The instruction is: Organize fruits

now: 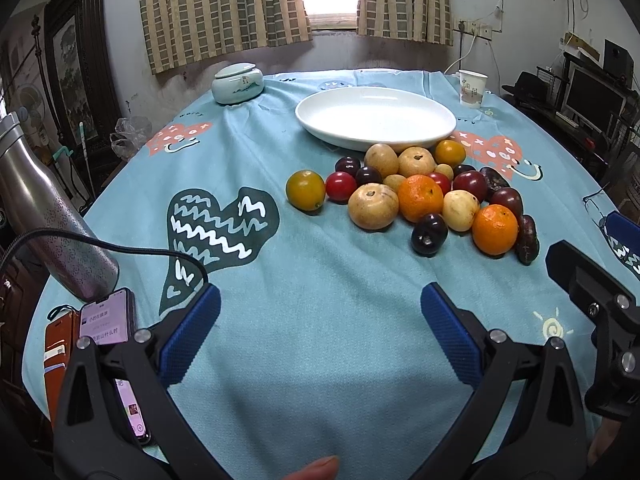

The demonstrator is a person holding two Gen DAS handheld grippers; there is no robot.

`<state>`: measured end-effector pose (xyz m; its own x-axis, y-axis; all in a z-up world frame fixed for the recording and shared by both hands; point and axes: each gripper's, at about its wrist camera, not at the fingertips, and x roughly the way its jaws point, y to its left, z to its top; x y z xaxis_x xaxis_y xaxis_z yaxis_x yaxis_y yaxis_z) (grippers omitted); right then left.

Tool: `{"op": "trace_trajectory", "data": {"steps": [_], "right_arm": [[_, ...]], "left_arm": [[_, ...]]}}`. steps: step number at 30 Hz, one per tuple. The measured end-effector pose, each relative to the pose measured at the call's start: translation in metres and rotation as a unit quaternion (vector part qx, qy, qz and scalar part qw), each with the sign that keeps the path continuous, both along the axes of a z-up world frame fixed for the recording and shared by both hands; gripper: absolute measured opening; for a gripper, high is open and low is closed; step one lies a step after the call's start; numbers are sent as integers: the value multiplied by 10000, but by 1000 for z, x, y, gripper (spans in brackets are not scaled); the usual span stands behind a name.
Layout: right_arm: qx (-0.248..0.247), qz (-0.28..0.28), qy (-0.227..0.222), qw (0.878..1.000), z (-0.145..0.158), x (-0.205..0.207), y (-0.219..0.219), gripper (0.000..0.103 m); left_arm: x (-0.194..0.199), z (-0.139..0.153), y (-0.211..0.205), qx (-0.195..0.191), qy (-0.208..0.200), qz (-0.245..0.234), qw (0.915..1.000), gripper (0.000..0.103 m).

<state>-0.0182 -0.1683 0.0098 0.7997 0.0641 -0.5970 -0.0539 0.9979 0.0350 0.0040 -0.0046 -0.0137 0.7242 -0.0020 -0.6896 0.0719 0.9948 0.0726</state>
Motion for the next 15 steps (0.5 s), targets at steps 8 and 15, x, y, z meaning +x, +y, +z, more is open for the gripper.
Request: {"op": "trace_trajectory", "data": {"steps": [8, 15], "right_arm": [[32, -1, 48, 10000, -7, 3, 2, 102], [121, -92, 104, 9998, -8, 6, -7, 102]], "left_arm": [[2, -4, 2, -43, 82, -37, 10000, 101], [6, -8, 11, -185, 156, 44, 9997, 101]]}}
